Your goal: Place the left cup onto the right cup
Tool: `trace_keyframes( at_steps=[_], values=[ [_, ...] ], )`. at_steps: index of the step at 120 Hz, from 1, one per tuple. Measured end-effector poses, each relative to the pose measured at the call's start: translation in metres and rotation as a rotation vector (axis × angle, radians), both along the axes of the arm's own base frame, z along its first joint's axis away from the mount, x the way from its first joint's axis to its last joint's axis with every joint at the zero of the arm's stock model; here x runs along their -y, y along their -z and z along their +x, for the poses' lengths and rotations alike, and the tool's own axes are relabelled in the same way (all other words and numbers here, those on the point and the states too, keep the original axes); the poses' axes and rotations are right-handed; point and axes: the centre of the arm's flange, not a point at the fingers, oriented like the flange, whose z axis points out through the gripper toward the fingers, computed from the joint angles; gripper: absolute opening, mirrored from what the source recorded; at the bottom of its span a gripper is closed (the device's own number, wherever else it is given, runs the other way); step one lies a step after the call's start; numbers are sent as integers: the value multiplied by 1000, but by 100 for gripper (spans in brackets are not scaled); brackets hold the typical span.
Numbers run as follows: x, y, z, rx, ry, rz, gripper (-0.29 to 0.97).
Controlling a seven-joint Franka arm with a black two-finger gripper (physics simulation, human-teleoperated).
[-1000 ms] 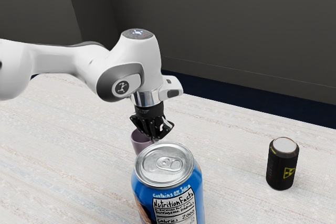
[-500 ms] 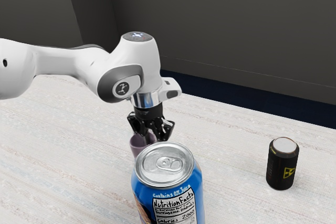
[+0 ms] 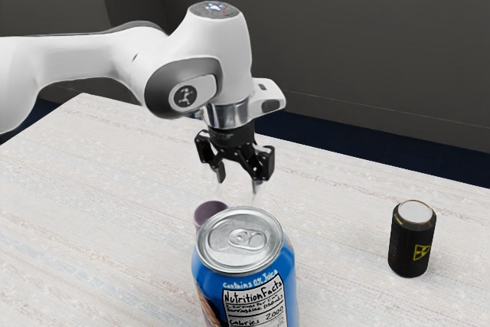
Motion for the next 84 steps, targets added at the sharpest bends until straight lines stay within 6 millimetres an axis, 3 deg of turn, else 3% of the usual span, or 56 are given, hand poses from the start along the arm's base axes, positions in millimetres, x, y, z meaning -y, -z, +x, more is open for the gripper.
trace_keyframes(
  at_steps=[34,51,63,84],
  values=[
    [-1,-45,19,12,37,12,63],
    [-23,-62,32,7,45,21,65],
    [-63,-68,49,-3,17,28,66],
    [-174,-76,71,-29,-99,38,67]
  ],
)
